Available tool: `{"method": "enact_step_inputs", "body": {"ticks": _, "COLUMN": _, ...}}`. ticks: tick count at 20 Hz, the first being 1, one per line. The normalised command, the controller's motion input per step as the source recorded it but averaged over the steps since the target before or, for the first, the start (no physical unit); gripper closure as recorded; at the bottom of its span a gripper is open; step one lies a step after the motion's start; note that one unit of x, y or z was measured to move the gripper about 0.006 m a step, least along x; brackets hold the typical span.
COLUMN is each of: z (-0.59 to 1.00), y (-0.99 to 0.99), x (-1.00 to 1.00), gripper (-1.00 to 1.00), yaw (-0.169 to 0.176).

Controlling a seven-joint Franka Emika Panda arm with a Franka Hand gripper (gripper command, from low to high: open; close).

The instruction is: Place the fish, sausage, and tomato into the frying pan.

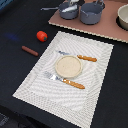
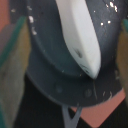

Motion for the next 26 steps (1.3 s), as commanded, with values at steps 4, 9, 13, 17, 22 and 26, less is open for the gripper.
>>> {"method": "enact_step_inputs", "body": {"ticks": 4, "z": 0.50, "y": -0.12, "x": 0.17, "gripper": -1.00, "yaw": -0.014}}
{"method": "enact_step_inputs", "body": {"ticks": 9, "z": 0.44, "y": -0.82, "x": 0.29, "gripper": -1.00, "yaw": -0.038}}
{"method": "enact_step_inputs", "body": {"ticks": 13, "z": 0.25, "y": -0.95, "x": 0.07, "gripper": -1.00, "yaw": -0.017}}
{"method": "enact_step_inputs", "body": {"ticks": 17, "z": 0.06, "y": -0.95, "x": 0.00, "gripper": -1.00, "yaw": -0.020}}
{"method": "enact_step_inputs", "body": {"ticks": 22, "z": -0.02, "y": -0.94, "x": -0.04, "gripper": -1.00, "yaw": -0.025}}
{"method": "enact_step_inputs", "body": {"ticks": 26, "z": -0.11, "y": -0.92, "x": -0.16, "gripper": -1.00, "yaw": -0.028}}
